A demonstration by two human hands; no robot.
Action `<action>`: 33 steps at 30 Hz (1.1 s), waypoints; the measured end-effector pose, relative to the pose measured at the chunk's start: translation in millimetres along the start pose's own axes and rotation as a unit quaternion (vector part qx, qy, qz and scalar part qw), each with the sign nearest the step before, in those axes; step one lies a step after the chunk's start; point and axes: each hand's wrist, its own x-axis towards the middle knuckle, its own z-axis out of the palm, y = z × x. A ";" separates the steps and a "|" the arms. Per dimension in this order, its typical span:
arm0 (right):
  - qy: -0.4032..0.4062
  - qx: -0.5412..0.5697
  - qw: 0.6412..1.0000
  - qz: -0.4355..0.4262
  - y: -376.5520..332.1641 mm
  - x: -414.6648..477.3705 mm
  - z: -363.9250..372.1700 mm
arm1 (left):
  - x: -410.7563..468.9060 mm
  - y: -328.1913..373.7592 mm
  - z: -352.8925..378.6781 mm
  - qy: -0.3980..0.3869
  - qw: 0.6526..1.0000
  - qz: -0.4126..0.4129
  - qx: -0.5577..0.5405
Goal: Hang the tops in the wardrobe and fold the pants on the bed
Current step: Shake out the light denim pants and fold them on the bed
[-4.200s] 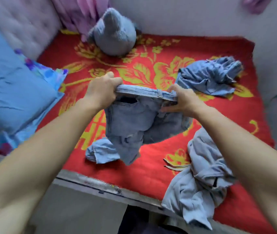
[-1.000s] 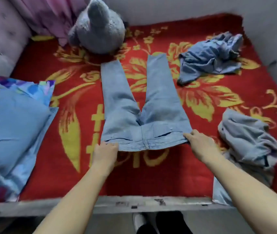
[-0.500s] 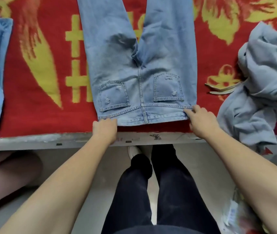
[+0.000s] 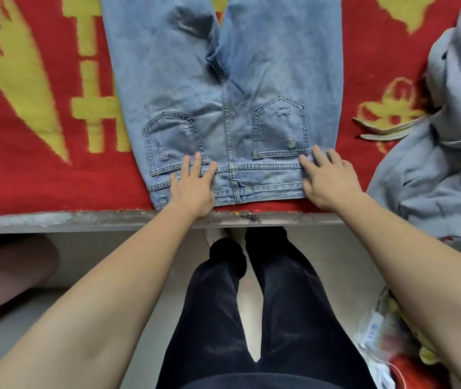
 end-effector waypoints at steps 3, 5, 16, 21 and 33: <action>0.017 0.146 0.989 0.020 4.7 13.8 -21.4 | 0.5 18.5 -10.1 0.020 0.999 -0.038 -0.021; 0.038 0.222 0.973 0.048 16.4 27.2 -37.5 | -0.6 31.3 -17.5 0.055 0.997 -0.046 -0.034; 0.132 0.071 0.987 -0.054 94.8 96.0 -64.3 | 62.5 137.9 -27.8 0.060 0.995 0.053 -0.057; 0.149 0.241 0.959 0.013 96.3 109.9 -76.0 | 63.1 139.1 -37.4 0.024 0.999 0.041 -0.019; 0.070 0.612 0.779 0.116 104.2 140.2 -110.4 | 65.4 227.3 -47.7 0.060 0.985 -0.028 -0.161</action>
